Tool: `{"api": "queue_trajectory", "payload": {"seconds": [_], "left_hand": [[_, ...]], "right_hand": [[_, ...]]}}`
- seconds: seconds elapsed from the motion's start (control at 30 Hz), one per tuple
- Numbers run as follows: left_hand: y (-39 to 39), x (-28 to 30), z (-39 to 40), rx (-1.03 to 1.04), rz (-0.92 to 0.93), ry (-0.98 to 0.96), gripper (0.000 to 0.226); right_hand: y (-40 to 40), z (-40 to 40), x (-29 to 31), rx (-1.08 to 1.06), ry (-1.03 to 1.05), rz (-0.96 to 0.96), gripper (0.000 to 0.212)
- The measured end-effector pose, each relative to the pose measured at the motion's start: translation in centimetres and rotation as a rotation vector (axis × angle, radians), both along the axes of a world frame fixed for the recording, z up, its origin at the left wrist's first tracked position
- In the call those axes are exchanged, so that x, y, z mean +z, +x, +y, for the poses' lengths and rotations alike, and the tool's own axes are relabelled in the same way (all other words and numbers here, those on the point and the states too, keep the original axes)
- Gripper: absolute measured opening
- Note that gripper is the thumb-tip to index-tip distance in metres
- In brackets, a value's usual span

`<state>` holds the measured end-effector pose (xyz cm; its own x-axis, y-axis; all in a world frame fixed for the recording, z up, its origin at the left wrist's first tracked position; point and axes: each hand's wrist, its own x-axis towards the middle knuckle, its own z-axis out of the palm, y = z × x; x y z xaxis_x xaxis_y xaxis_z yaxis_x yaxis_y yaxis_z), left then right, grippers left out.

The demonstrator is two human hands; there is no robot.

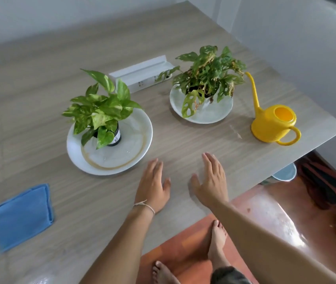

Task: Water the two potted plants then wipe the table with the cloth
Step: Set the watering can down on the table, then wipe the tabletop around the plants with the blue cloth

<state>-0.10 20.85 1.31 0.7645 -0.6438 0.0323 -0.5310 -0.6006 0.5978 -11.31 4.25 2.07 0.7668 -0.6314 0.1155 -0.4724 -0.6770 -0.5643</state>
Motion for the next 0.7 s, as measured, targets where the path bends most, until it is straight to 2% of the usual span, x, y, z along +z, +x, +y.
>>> {"api": "queue_trajectory", "payload": {"seconds": [0.2, 0.3, 0.43, 0.53, 0.7], "left_hand": [[-2.2, -0.3, 8.0, 0.19, 0.022, -0.07, 0.052], [-4.1, -1.0, 13.8, 0.342, -0.009, -0.044, 0.054], [-4.9, -1.8, 22.0, 0.544, -0.025, 0.075, 0.055], [-3.7, -1.4, 26.2, 0.652, -0.012, 0.131, 0.059], [1.8, -0.9, 29.9, 0.748, -0.067, 0.142, 0.058]], "right_hand": [[1.6, 5.3, -1.0, 0.269, -0.055, 0.08, 0.067], [0.7, 7.8, -3.2, 0.406, -0.193, 0.122, 0.065], [-0.3, 9.0, -5.4, 0.402, -0.321, 0.104, 0.066], [0.0, 10.0, -5.8, 0.427, -0.357, 0.079, 0.069], [1.7, 14.8, -5.1, 0.629, -0.363, -0.036, 0.062]]}}
